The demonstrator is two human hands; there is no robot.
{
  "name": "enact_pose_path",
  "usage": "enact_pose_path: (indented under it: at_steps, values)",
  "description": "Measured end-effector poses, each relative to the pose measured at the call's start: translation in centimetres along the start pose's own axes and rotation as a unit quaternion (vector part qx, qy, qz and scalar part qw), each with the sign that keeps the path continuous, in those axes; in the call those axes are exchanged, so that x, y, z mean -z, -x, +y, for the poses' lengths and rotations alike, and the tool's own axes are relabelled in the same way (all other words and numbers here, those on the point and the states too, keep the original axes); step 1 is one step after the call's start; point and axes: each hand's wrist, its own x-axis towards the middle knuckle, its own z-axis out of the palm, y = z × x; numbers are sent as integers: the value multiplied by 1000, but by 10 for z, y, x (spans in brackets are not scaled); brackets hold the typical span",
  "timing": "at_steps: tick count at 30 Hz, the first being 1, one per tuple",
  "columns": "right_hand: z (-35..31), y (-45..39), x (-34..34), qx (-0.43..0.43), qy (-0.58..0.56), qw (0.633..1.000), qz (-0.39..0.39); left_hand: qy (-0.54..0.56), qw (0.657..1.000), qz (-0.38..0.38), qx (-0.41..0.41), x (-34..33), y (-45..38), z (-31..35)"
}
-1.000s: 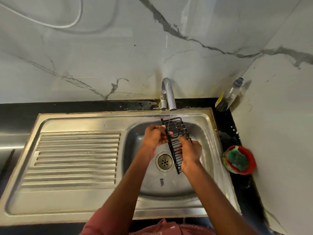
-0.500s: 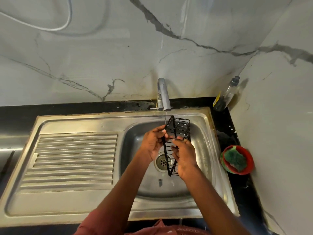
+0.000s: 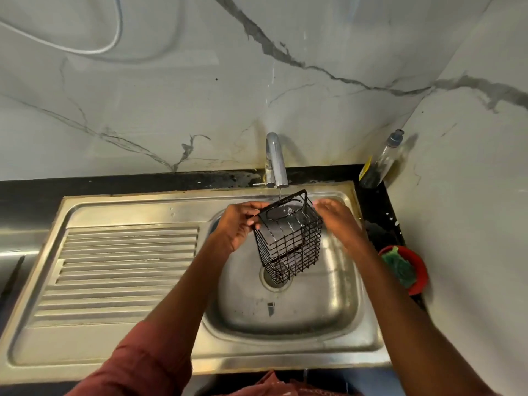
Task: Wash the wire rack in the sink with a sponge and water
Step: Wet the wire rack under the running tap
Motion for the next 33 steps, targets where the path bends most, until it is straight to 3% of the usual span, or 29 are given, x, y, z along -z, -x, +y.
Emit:
enact_pose_path:
  at_steps: [3, 8, 11, 12, 13, 15, 16, 18, 23, 26, 28, 30, 33]
  values:
    - [-7, -7, 5, -60, -32, 994, -85, 8, 1000, 0, 7, 2, -8, 6]
    - [-7, -4, -2, -104, -69, 988, -89, -10, 1000, -4, -11, -2, -14, 7]
    - [-3, 4, -13, -122, -89, 988, -45, -152, 985, 12, -76, -17, -18, 4]
    - [-2, 8, -18, -123, -99, 987, -15, -252, 960, 22, -118, -23, -22, 2]
    - [-3, 11, -22, -116, -99, 988, 16, -373, 913, 16, -164, -31, -23, 1]
    - [-4, 18, -28, -87, -57, 991, 82, -586, 781, 0, -217, -42, -27, -3]
    - [-3, 19, -29, -69, -33, 991, 107, -642, 736, 3, -216, -46, -27, -4]
    - [-1, 21, -31, -34, 14, 991, 129, -689, 693, -6, -214, -55, -26, -4]
    - [-13, 31, -36, 12, 113, 982, 153, -691, 661, -66, -284, -93, -14, -8]
    - [-10, 34, -34, -22, 27, 983, 180, -668, 659, -49, -342, -87, -10, -8]
    - [-5, 35, -31, -53, -47, 979, 193, -667, 669, -13, -329, -69, -13, -6]
    - [0, 35, -28, -60, -86, 976, 191, -616, 742, 22, -263, -49, -12, -7]
    - [4, 35, -30, -65, -139, 972, 178, -411, 901, 60, -122, -40, -2, -13]
